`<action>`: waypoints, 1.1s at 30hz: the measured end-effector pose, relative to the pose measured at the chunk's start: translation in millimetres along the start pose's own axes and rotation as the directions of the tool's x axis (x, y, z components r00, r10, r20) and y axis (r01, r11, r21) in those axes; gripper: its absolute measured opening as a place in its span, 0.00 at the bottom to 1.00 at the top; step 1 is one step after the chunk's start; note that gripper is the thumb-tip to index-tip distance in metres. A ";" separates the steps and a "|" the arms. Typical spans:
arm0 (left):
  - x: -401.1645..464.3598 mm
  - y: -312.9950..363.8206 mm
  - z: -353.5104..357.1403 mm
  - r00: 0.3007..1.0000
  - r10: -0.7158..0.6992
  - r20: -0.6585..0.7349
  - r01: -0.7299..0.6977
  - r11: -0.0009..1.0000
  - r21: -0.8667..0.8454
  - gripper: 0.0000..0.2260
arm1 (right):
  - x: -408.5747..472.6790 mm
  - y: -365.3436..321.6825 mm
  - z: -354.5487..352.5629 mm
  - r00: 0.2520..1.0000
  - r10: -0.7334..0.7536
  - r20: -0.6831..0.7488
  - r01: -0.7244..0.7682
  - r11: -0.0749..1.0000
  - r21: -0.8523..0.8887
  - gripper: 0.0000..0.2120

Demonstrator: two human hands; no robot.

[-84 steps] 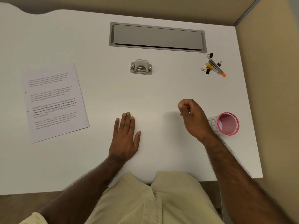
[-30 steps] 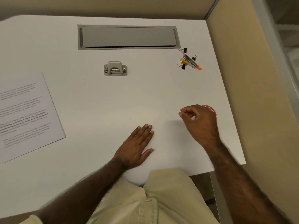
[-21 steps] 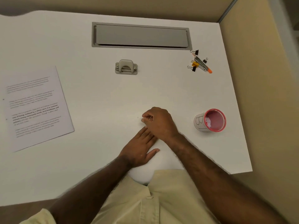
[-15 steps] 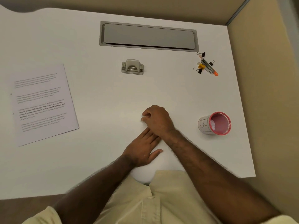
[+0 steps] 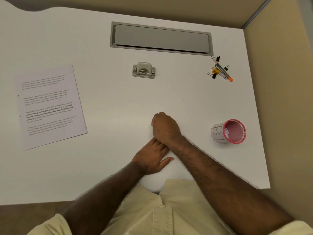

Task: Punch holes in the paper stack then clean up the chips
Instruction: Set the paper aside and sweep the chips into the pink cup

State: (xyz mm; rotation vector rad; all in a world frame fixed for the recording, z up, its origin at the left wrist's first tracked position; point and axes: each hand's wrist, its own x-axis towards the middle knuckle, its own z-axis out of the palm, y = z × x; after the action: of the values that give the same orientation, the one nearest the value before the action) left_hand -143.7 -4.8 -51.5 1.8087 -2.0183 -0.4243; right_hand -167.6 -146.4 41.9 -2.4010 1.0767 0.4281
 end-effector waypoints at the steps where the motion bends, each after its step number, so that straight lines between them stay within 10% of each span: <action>1: -0.3 0.0 0.3 1.000 -0.001 -0.005 0.001 1.000 0.007 0.26 | 0.0 -2.2 -0.1 1.000 -0.001 0.011 0.001 0.999 -0.049 0.11; 6: 0.2 1.2 -3.9 1.000 -0.010 0.011 0.010 1.000 0.013 0.26 | -3.7 -1.8 -2.8 0.999 -0.013 0.043 0.018 0.992 -0.126 0.13; 19: 3.3 2.2 -11.8 0.997 0.022 0.073 -0.028 0.996 0.081 0.31 | -77.6 111.2 -87.8 0.926 0.257 -0.277 -0.117 0.892 0.436 0.06; 33: 4.6 3.3 -12.9 0.995 0.036 0.095 -0.046 0.994 0.104 0.31 | -124.7 205.1 -113.8 0.823 0.471 -0.317 -0.322 0.848 0.422 0.11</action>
State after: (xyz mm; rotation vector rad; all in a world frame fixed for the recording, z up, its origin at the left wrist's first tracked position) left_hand -140.8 -8.5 -38.3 1.8376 -2.1755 -0.4035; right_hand -393.8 -249.9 135.1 -1.9730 1.7058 -0.1530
